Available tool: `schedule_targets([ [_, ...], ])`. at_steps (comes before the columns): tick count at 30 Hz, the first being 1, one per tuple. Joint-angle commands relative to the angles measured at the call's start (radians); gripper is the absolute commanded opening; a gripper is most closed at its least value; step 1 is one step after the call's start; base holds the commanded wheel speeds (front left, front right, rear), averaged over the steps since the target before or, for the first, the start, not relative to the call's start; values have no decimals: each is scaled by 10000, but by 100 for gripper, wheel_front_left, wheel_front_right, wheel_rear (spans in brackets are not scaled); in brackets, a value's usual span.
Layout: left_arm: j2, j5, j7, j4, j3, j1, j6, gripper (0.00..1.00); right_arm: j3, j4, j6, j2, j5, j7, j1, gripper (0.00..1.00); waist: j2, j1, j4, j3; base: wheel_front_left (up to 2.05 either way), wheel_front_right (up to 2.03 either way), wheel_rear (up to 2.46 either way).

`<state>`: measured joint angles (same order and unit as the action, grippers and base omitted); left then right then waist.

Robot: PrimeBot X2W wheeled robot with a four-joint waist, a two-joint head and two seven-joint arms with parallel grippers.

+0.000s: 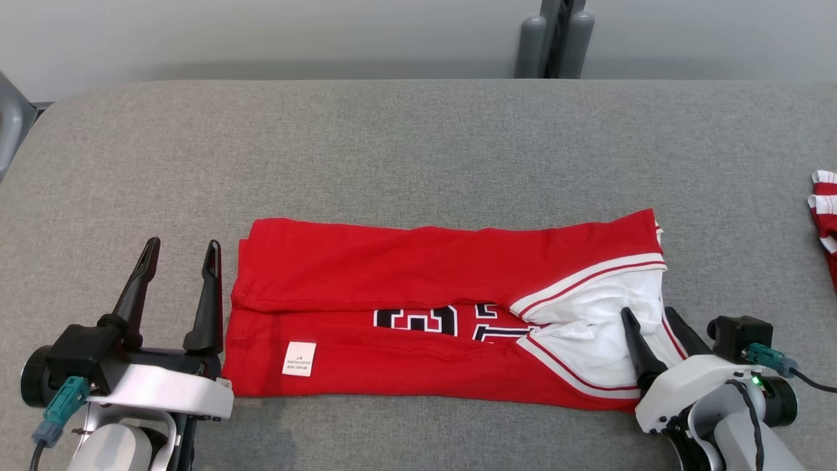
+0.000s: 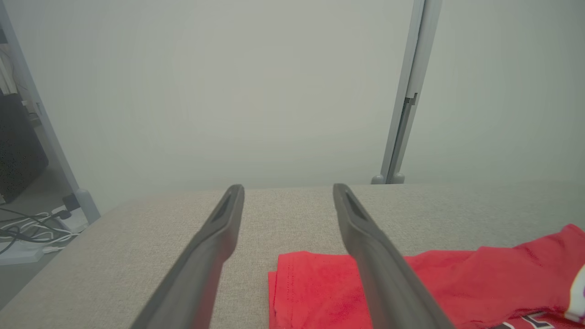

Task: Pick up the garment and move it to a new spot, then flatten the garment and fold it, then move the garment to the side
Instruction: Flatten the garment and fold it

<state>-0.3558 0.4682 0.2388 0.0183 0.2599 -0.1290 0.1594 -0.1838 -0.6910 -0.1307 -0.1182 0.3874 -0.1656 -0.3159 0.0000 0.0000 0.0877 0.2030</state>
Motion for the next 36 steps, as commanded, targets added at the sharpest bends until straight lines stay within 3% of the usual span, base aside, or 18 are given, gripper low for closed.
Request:
schedule_targets([
  [1, 18, -26, 51, 46, -17, -127, -42, 100, -114, -280, -1, 65, 141, -2, 26, 100, 0, 0, 26, 21, 0, 0, 0],
  [2, 22, -27, 61, 68, -15, -141, -51, 100, -233, -478, -3, 95, 240, 8, -29, 100, 0, 0, 38, 33, 0, 0, 0],
  [3, 22, -21, 67, 74, -26, -155, -59, 100, -378, -635, -3, 126, 328, -12, -80, 43, 0, 0, 39, 44, 0, 0, 0],
  [4, 28, -20, 84, 77, -30, -153, -59, 100, -488, -772, -4, 138, 420, -65, -119, 0, 0, 0, 37, 46, 0, 0, 0],
  [12, 14, -12, 132, 32, -107, -74, 36, 100, -888, -879, 8, -332, 1021, -688, -258, 0, 0, 0, -65, 45, 0, 0, 0],
  [25, 32, 90, 203, 67, -264, 152, 28, 100, 855, 799, 2, -1807, 602, -1012, 891, 0, 0, 0, -624, -148, 0, 0, 0],
  [36, -4, 102, 206, 71, -235, 46, 4, 100, 991, 2361, -1, -1417, 395, -610, 867, 0, 0, 0, -813, -119, 0, 0, 0],
])
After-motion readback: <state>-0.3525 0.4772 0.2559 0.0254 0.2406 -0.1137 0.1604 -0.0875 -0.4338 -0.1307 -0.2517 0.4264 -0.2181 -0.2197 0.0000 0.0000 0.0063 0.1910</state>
